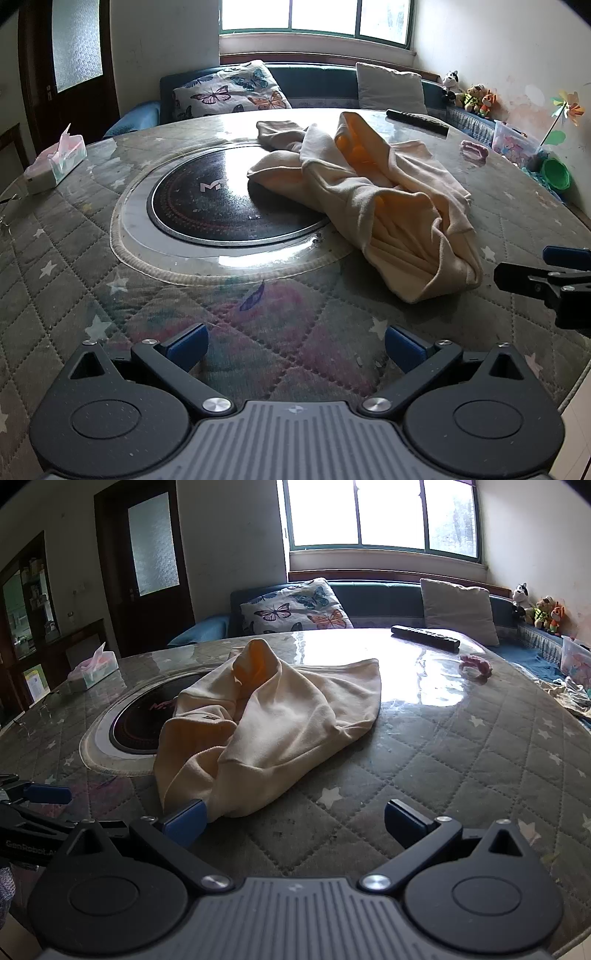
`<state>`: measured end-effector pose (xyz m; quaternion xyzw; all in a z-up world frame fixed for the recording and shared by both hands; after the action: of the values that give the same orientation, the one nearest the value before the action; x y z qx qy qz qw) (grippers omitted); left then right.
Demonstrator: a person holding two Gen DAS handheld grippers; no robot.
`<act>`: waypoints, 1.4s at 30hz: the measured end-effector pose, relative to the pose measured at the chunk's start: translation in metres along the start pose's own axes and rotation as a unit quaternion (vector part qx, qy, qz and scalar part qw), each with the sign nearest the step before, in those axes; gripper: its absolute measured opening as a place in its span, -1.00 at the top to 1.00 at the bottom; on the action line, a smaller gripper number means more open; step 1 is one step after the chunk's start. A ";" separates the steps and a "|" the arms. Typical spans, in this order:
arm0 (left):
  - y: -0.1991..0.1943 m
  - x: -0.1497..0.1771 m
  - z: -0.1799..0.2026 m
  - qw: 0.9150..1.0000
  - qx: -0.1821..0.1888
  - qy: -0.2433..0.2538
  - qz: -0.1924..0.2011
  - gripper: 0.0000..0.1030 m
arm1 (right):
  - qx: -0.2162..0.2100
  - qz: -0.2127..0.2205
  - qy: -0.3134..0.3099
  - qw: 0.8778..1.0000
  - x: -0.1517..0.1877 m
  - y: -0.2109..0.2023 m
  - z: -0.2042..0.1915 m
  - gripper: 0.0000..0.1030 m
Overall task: Fold clothes
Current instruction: 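Reach both grippers toward the crumpled cream sweatshirt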
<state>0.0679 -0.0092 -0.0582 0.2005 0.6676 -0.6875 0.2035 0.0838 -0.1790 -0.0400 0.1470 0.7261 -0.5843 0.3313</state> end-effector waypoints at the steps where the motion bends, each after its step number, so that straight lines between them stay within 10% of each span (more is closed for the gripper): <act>1: 0.000 0.000 0.000 1.000 0.000 0.000 -0.001 -1.00 | -0.001 -0.001 0.000 1.000 0.000 0.000 0.000 -1.00; 42: -0.001 -0.069 -0.015 0.999 -0.017 0.008 0.035 -0.99 | 0.010 0.011 -0.053 0.998 -0.065 0.025 -0.002 -0.99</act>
<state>0.1251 0.0065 -0.0197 0.2254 0.6733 -0.6671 0.2254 0.1466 -0.1590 -0.0159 0.1271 0.6999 -0.5948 0.3744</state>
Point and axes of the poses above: each gripper's, at about its wrist camera, not at the fingertips, and y roughly the way its jaws point, z to its right, x to its underside, the point moved 8 cm from there along y, roughly the way its jaws point, and after that the axes turned 12 degrees about -z, right-handed, at the moved point
